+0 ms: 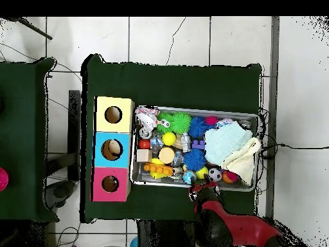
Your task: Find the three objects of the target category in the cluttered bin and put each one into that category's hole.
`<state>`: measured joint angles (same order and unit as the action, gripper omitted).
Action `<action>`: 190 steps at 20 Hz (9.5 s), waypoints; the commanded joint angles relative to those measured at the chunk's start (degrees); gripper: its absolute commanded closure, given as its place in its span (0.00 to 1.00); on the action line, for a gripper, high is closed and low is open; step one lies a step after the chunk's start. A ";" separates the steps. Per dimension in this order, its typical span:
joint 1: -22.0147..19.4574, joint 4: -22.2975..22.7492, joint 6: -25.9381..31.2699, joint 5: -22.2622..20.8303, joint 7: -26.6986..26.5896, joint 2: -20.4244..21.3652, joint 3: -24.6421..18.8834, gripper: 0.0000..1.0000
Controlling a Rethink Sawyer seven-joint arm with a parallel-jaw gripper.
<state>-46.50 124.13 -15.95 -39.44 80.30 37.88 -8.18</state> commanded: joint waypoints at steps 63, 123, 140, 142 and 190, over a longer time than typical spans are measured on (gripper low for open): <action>17.38 9.65 -10.11 22.38 14.16 0.94 2.77 0.00; 22.15 -2.42 -20.49 24.96 14.06 -14.40 8.05 0.00; 22.18 -4.82 -29.29 23.77 14.31 -22.24 9.07 0.00; 22.01 -5.77 -29.97 23.52 13.90 -23.24 9.01 0.00; 20.85 3.88 -7.77 29.22 15.91 3.13 -1.52 0.00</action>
<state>-25.97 136.44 -22.84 -14.35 80.31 43.41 -3.71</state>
